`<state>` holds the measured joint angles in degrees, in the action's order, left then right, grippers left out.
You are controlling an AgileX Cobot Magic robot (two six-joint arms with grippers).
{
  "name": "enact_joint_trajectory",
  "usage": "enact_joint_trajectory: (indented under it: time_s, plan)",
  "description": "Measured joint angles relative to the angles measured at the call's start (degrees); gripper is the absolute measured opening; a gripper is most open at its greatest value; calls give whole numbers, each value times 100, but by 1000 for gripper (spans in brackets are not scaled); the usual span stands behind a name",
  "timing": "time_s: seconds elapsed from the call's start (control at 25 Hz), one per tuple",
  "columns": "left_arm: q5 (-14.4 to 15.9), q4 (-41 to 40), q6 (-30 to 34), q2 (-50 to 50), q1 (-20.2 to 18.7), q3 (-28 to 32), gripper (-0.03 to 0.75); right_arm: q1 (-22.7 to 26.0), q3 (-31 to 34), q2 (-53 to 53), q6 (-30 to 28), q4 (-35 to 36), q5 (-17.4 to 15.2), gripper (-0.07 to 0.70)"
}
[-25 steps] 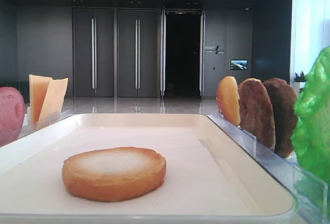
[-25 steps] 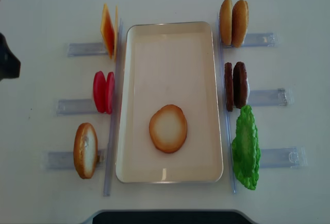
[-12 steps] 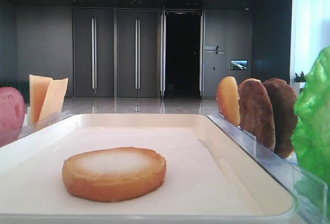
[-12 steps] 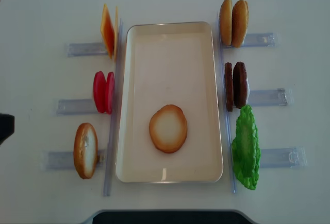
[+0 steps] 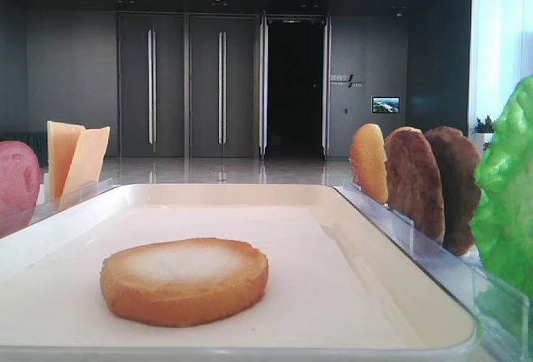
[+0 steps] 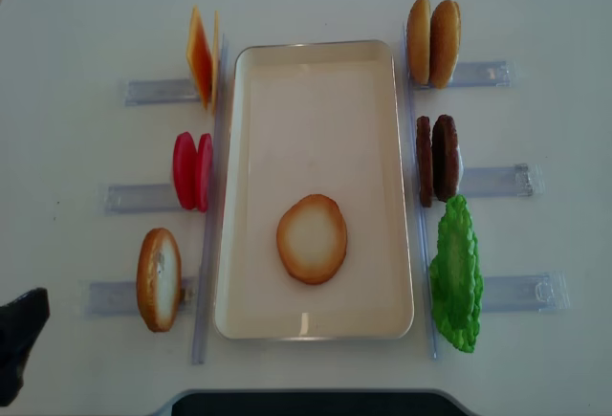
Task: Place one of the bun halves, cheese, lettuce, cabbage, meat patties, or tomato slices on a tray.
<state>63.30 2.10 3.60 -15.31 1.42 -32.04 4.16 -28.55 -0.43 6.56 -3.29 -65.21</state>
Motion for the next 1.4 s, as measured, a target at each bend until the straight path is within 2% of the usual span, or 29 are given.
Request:
enact_joint_trajectory:
  time_s: [0.24, 0.44, 1.4]
  plan:
    - [0, 43, 0, 1019, 0, 303, 634, 0, 0, 0, 0, 0, 0, 535]
    - [12, 48, 117, 1586, 0, 308, 634, 0, 0, 0, 0, 0, 0, 535]
    - [45, 136, 254, 1622, 0, 487, 633, 0, 0, 0, 0, 0, 0, 535]
